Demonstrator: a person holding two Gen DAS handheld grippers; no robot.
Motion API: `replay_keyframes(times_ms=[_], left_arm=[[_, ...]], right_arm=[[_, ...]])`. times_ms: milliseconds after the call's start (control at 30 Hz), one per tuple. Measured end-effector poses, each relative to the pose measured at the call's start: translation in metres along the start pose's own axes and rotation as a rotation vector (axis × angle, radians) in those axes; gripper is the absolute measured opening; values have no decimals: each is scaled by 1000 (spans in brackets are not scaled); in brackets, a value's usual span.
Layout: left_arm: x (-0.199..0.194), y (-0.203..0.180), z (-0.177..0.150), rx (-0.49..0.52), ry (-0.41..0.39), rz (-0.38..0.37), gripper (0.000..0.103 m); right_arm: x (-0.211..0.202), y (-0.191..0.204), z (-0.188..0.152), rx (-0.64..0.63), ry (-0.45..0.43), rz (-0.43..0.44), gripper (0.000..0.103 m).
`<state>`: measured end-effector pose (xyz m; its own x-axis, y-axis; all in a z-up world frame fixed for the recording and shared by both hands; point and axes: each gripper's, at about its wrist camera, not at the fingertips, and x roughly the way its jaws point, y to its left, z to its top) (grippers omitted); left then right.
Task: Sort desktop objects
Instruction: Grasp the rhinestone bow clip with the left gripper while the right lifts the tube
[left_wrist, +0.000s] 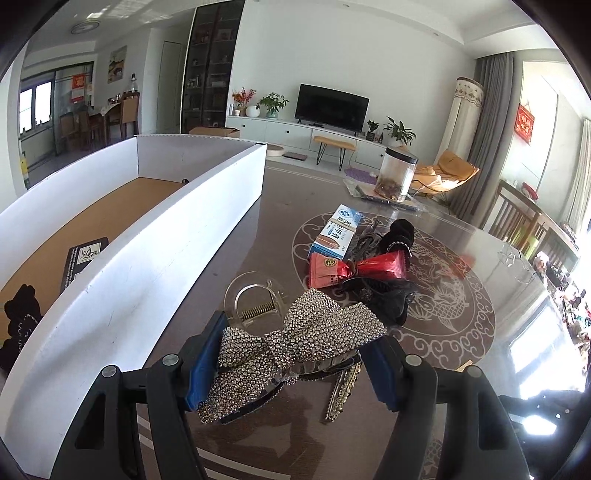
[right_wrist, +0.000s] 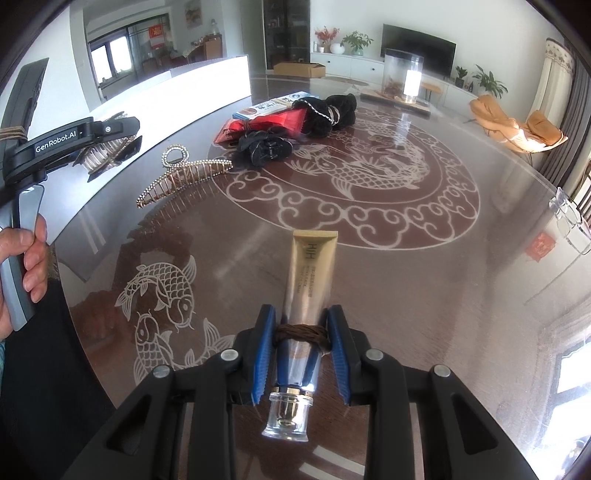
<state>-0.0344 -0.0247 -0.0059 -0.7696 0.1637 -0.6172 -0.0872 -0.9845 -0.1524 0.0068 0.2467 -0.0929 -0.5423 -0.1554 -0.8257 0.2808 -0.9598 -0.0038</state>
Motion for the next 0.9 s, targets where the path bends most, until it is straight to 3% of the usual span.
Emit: replay_keyframes(times_ms=[333,533,733,900], left_arm=[[-4,-6,1,41,-6,-6,68],[-35,6,12,-9,-9,-61,68],[-82,51,60,-69,-81,-69,68],[-92,133,97,-124,-82,65,68]], right_arm=[[10,1,11,-19,47,-24,29],[-5,-16,29,84,14,62,27],[-36,-1,90,61,-77,144,27],[-48,60,172,-23,-175,259,27]])
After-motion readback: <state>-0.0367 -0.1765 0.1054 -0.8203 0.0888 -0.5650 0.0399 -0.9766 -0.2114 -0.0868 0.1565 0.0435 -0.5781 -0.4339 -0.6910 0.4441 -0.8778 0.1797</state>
